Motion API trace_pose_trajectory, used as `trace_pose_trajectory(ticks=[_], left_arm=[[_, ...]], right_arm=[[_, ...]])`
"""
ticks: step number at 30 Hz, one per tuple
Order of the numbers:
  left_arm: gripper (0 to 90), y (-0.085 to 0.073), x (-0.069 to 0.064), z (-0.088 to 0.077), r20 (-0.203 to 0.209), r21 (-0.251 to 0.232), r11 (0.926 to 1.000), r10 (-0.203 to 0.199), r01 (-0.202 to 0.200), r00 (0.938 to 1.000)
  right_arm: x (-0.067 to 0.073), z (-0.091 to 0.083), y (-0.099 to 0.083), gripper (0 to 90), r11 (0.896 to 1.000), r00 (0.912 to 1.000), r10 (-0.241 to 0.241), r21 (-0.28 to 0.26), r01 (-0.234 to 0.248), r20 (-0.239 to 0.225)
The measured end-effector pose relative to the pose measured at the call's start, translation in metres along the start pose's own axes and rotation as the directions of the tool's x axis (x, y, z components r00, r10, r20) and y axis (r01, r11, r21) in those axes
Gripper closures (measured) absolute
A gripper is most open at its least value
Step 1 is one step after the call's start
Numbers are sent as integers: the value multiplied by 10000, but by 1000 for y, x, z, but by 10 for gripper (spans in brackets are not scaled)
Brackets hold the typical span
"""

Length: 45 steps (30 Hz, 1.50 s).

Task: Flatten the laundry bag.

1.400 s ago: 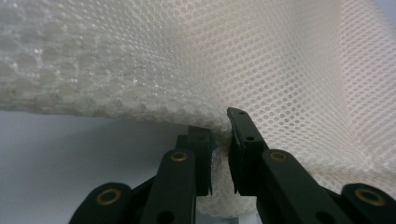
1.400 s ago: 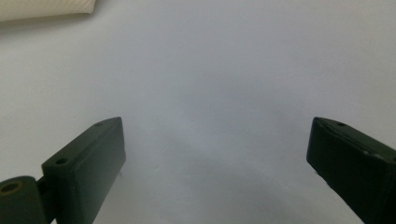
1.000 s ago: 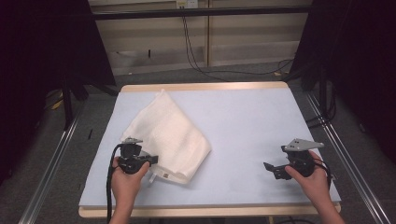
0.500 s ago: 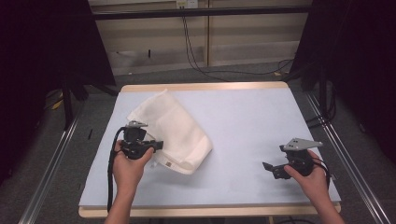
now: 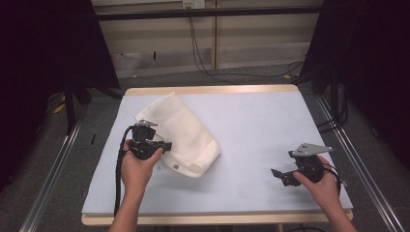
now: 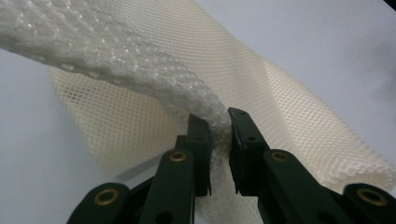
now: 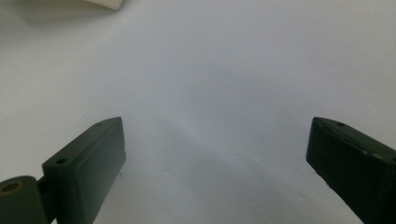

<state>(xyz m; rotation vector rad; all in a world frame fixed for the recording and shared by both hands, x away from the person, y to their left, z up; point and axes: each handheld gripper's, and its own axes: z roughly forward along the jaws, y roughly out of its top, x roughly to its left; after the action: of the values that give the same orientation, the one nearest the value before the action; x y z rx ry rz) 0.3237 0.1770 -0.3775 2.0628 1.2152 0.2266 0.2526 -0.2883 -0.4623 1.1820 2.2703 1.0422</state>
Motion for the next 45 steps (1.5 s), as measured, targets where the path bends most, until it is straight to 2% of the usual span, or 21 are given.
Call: trace_pose_trajectory(ticks=[3, 4, 7, 13, 18, 22, 25, 31, 32, 36, 39, 40, 41, 43, 45], left_arm=[[785, -2, 3, 1, 125, 98, 9997, -210, 208, 9997], [790, -2, 3, 1, 101, 79, 9999, -74, 74, 9999], [790, 0, 1, 1, 166, -128, 9998, -143, 145, 9998], [792, 8, -9, 7, 65, -164, 9995, 263, -262, 9996], [796, 14, -15, 10, 22, -454, 9984, 335, -333, 9994], [796, 20, -20, 14, -5, -756, 9971, 88, -88, 10000], [795, 26, -22, 16, 56, -623, 9976, 311, -307, 9995], [796, 35, -28, 19, 231, -736, 9970, 273, -255, 9994], [796, 38, -27, 18, 280, -500, 9970, 612, -598, 9977], [798, 45, -36, 24, 421, -607, 9963, 638, -612, 9971], [798, 50, -42, 29, 472, -544, 9955, 796, -770, 9957], [798, 51, -45, 32, 502, -612, 9957, 723, -692, 9961], [799, 53, -47, 33, 491, -542, 9953, 832, -805, 9953], [801, 55, -52, 38, 560, -679, 9954, 720, -682, 9958], [802, 58, -56, 40, 582, -624, 9949, 830, -793, 9949]], right_arm=[[1, 1, 0, 39, 10000, 10000, -35, 34, 35, 13], [1, 1, 0, 39, 10000, 10000, -19, 55, 19, -44], [1, 2, 0, 39, 10000, 10000, -67, 27, 68, -42], [2, 3, 1, 39, 9999, 9999, -78, 84, 78, -68], [2, 3, 1, 39, 9999, 9999, -101, 113, 102, -87], [3, 4, 1, 39, 9998, 9998, -142, 146, 144, -107], [3, 4, 1, 39, 9998, 9997, -149, 141, 152, -168], [4, 5, 2, 39, 9997, 9997, -197, 152, 200, -162], [4, 6, 2, 39, 9997, 9996, -173, 152, 176, -210], [5, 7, 2, 39, 9996, 9995, -215, 170, 219, -242], [5, 7, 2, 39, 9996, 9995, -197, 198, 202, -237], [5, 7, 2, 39, 9996, 9995, -219, 190, 223, -234], [5, 7, 2, 39, 9996, 9995, -213, 164, 217, -233], [4, 6, 2, 39, 9997, 9996, -192, 153, 196, -219], [4, 6, 2, 39, 9998, 9997, -151, 155, 154, -216]])
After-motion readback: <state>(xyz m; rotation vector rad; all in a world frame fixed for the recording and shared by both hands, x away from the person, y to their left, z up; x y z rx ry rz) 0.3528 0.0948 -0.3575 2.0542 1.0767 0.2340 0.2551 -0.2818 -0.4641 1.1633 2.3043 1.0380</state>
